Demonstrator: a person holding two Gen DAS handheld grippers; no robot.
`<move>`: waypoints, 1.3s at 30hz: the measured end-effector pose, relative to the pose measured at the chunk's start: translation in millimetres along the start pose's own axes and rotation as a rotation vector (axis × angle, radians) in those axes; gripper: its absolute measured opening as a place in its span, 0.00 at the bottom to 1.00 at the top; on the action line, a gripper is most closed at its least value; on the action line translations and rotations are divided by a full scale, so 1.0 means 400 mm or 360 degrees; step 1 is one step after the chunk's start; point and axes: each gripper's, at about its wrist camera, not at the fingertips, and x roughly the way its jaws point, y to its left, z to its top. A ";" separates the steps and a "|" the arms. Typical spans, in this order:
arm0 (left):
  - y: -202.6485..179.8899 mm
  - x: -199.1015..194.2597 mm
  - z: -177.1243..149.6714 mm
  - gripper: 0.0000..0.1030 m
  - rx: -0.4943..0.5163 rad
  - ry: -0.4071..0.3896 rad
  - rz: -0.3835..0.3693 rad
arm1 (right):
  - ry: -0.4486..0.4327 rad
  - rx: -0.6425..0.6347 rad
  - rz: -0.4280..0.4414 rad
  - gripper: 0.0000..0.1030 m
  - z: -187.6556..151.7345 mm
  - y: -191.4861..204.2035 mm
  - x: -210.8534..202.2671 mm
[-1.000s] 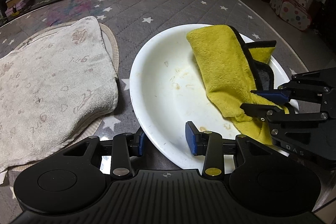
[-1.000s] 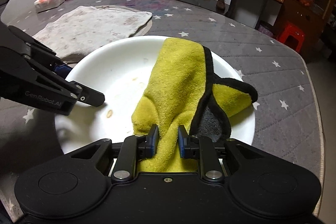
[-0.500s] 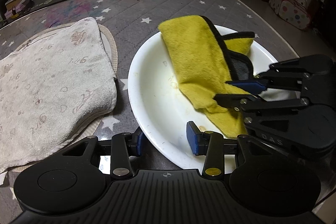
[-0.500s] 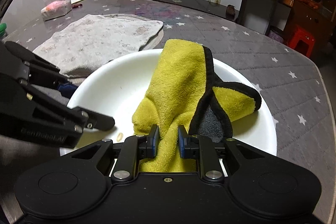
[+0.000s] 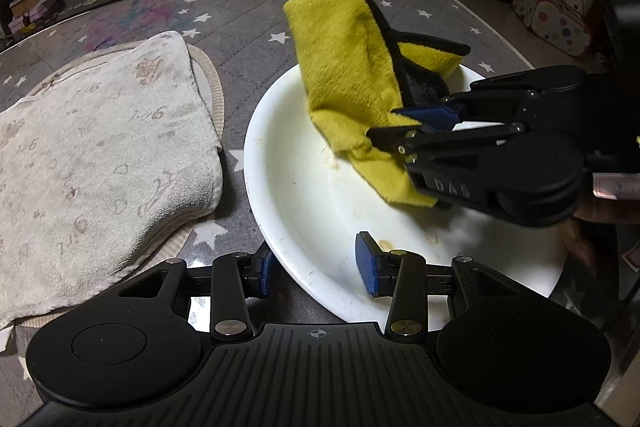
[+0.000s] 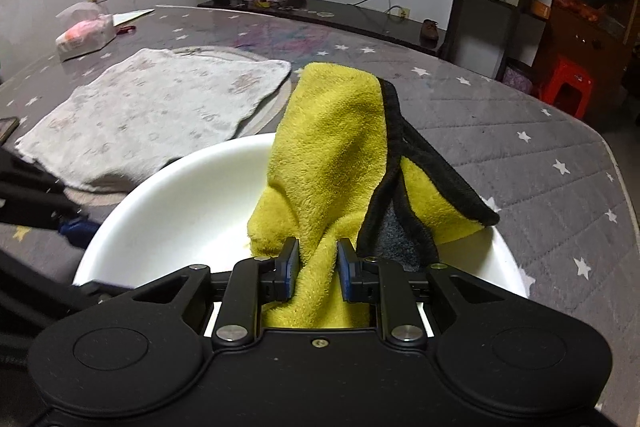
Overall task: Clean bowl
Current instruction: 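Wipe the cloth over the bowl interior with the right gripper while the left gripper holds the rim, then rub the yellow cloth along the bowl wall with the right gripper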
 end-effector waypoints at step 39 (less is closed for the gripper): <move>-0.008 0.009 0.042 0.31 0.0136 -0.0083 0.0183 | 0.0036 0.0010 0.0033 0.21 -0.077 0.022 -0.090</move>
